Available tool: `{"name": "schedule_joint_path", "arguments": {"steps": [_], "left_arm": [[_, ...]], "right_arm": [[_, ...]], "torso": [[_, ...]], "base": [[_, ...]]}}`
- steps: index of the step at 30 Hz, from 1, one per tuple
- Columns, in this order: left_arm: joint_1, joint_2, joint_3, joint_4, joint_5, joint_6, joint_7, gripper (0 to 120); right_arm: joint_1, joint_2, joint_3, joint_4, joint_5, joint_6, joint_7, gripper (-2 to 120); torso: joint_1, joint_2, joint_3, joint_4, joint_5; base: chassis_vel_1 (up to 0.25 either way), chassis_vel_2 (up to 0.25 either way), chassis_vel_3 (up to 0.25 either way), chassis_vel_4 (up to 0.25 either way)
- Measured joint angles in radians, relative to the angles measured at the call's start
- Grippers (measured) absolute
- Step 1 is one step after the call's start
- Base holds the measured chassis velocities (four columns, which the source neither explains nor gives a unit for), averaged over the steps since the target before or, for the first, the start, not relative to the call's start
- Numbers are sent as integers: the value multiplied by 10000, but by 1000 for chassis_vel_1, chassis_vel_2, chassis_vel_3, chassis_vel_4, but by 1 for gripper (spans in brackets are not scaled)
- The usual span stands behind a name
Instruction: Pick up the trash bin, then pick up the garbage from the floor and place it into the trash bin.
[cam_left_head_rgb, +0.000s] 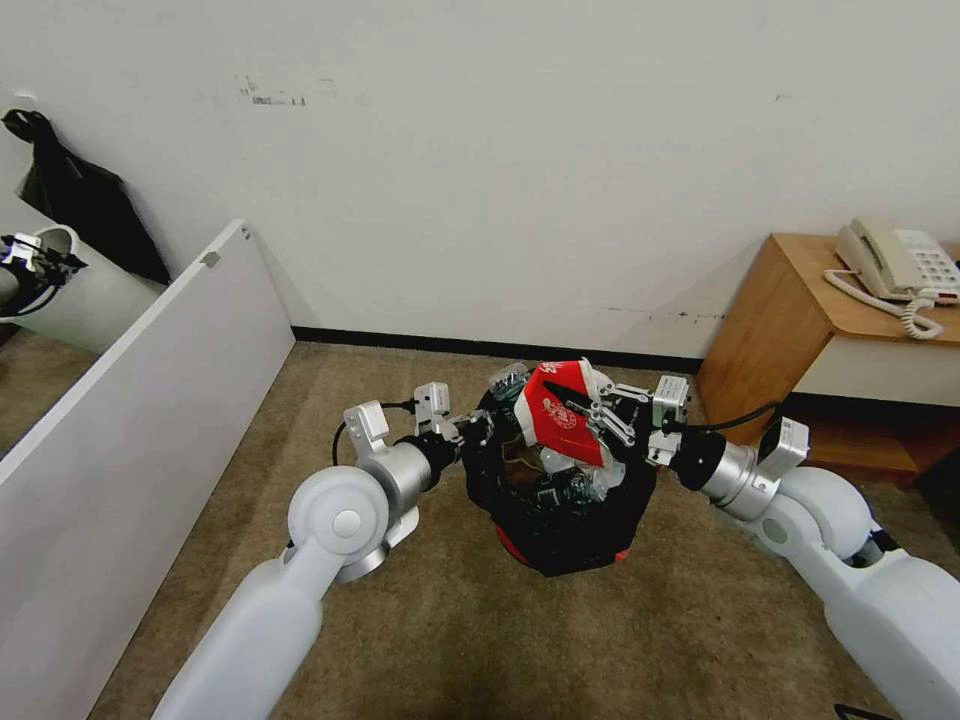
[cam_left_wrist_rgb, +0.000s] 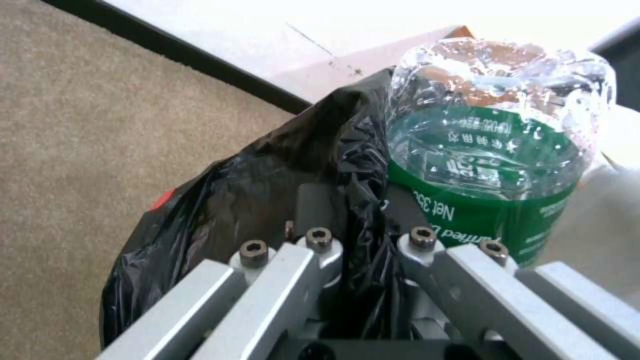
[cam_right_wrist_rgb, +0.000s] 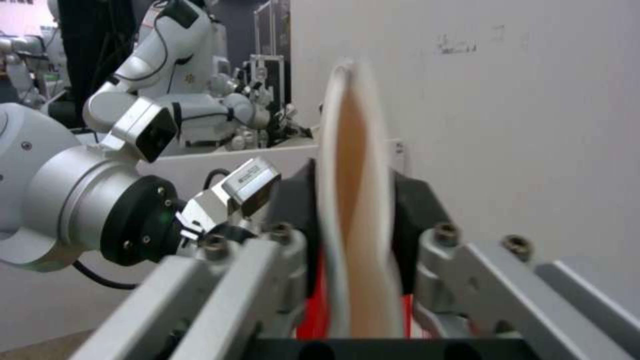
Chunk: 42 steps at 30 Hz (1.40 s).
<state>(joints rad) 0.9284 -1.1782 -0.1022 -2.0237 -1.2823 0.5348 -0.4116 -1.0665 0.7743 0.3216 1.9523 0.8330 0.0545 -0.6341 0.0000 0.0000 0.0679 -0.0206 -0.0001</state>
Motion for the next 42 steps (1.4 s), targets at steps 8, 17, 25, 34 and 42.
{"name": "schedule_joint_path", "arguments": {"steps": [8, 17, 25, 34, 42], "left_arm": [[-21, 24, -84, 104, 46, -5, 26, 4], [-131, 21, -278, 243, 59, -32, 32, 4], [-114, -3, -266, 258, 107, -34, 68, 4], [45, 62, -316, 256, 146, -35, 104, 4], [161, 142, -532, 253, 147, -38, 130, 4]], "right_arm": [[177, 24, 1, -72, 37, 34, 4, 54], [154, 21, 26, -154, 53, 148, -13, 89], [230, 83, 39, -195, 99, 186, -18, 100], [588, 246, 214, -392, 305, 250, -17, 100], [882, 289, 600, -266, 565, 252, 7, 100]], "torso": [[0, 0, 0, 1, 0], [0, 0, 0, 0, 0], [0, 0, 0, 0, 1], [0, 0, 0, 0, 1], [0, 0, 0, 1, 0]], "base": [[0, 0, 0, 0], [0, 0, 0, 0], [0, 0, 0, 0], [0, 0, 0, 0], [0, 0, 0, 0]]}}
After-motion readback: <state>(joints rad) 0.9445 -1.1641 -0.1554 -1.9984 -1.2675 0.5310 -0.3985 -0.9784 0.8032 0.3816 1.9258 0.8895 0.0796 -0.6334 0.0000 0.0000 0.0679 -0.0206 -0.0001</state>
